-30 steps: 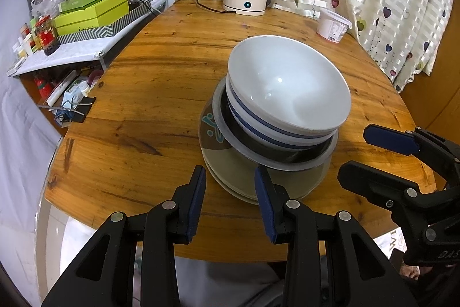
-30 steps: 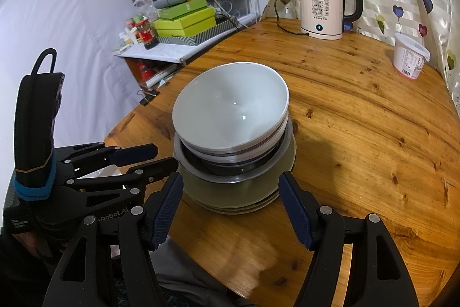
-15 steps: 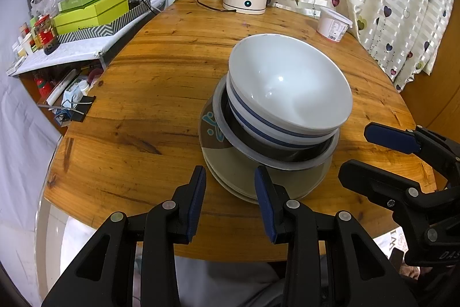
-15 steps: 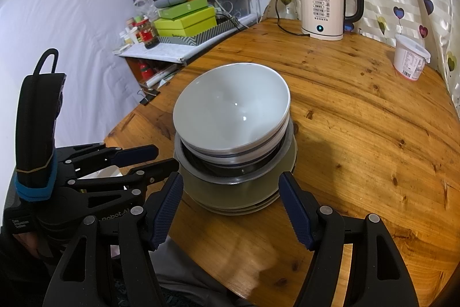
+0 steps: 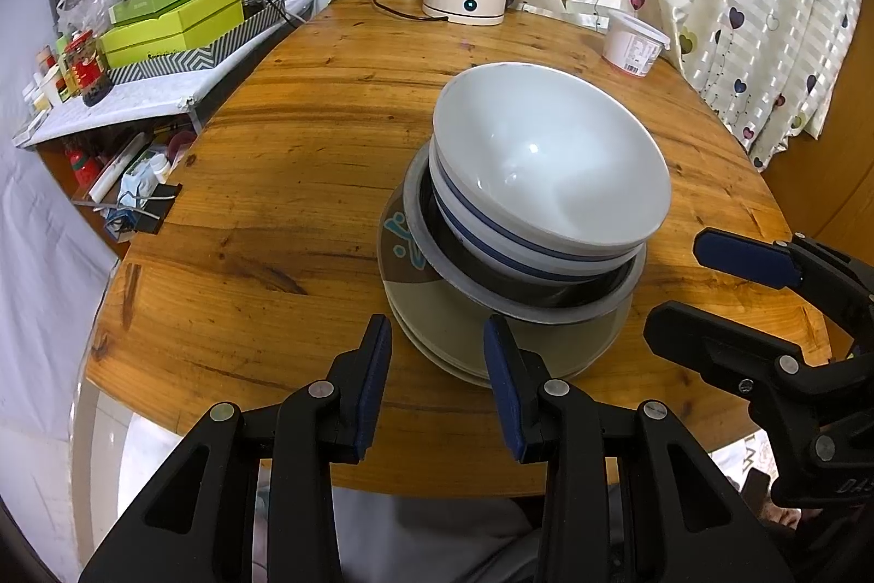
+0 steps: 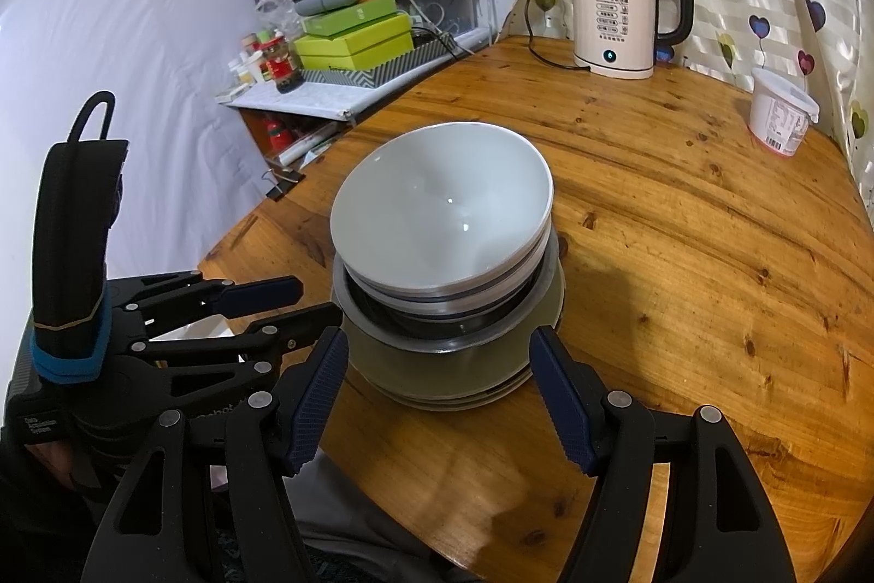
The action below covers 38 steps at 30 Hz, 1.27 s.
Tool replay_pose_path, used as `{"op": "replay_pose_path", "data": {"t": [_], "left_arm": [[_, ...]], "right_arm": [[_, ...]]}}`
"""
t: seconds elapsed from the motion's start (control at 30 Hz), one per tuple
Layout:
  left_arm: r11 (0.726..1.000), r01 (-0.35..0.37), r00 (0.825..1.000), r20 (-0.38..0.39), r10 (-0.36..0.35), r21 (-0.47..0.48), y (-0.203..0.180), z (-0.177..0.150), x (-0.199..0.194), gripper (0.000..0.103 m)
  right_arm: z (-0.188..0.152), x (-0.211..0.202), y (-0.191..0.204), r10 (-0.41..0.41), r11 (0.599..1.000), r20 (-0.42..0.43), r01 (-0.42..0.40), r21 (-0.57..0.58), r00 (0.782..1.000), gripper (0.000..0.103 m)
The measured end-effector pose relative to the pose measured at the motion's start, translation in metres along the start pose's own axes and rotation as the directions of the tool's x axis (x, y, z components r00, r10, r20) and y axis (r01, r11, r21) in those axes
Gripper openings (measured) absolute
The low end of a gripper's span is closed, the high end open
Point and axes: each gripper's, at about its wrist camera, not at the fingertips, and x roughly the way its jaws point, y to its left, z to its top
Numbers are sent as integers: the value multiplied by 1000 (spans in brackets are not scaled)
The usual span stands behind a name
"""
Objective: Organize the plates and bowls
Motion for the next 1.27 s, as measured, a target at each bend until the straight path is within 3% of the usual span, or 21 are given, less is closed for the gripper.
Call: {"op": "replay_pose_path", "data": {"t": [1.27], "left_arm": [[1000, 7, 1000, -2, -7, 2, -2, 1, 0, 36]], "right_arm": [[1, -1, 5, 2, 1000, 3, -2, -2, 1000, 70]]}}
